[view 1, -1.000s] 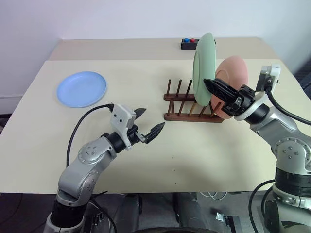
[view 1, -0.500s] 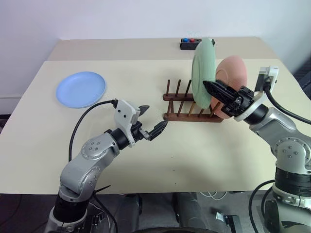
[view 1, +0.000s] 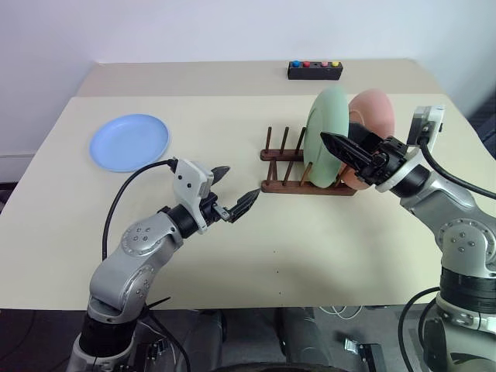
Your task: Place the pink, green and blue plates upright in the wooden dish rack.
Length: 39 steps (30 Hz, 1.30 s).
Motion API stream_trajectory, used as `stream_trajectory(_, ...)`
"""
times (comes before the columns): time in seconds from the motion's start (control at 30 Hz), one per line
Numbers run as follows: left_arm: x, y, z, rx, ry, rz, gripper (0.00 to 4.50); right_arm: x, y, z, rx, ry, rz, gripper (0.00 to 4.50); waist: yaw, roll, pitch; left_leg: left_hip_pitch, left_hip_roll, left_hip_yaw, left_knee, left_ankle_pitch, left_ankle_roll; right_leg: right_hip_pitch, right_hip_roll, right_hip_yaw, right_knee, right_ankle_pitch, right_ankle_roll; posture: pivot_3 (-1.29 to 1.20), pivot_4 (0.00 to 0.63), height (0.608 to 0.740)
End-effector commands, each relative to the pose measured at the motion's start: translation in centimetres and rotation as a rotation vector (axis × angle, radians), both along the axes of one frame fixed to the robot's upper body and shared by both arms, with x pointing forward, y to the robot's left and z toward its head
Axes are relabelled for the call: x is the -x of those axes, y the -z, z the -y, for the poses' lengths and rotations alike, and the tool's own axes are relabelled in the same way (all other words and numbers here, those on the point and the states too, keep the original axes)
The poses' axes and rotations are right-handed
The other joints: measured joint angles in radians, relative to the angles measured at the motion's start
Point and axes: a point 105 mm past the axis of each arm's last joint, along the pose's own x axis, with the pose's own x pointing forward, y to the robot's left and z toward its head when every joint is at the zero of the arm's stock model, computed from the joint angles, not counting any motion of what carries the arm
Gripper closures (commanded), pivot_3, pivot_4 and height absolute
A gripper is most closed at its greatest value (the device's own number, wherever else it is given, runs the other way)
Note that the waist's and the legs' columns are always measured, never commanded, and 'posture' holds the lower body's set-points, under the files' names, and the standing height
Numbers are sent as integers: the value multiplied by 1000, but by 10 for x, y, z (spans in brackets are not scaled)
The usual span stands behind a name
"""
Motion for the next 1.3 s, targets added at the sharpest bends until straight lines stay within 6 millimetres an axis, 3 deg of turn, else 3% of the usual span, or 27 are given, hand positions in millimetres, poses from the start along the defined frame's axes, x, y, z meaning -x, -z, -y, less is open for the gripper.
stream_trajectory(0.03,1,0,-3,7,-7,32,0,5,-19,-3,60,11,88,1052,-1,0,0,0,0,0,0,0,0,0,0,0,0,0,0,0,150,740)
stream_trajectory(0.5,-2,7,-8,5,-16,43,0,8,-26,-6,175,34,153,1052,0,0,0,0,0,0,0,0,0,0,0,0,0,-1,-1,0,150,740)
stream_trajectory(0.7,-20,-4,-37,27,-145,98,0,13,-59,4,405,126,401,1052,-1,1,1,0,0,0,0,0,0,-1,0,0,0,0,-1,0,150,740)
stream_trajectory(1.1,-22,-3,-37,23,-148,102,0,12,-54,-5,455,95,440,1052,1,1,0,-1,0,0,0,0,0,0,0,0,-2,0,0,0,150,740)
stream_trajectory(1.2,-27,-6,-43,16,-195,121,0,16,-60,-16,463,61,494,1052,0,1,0,-1,0,0,0,0,0,0,0,0,-2,0,0,0,150,740)
stream_trajectory(1.3,-43,-7,-65,-4,-344,126,0,19,-59,-38,504,-4,537,1052,-2,1,1,0,0,0,0,0,0,0,0,0,-1,0,0,0,150,740)
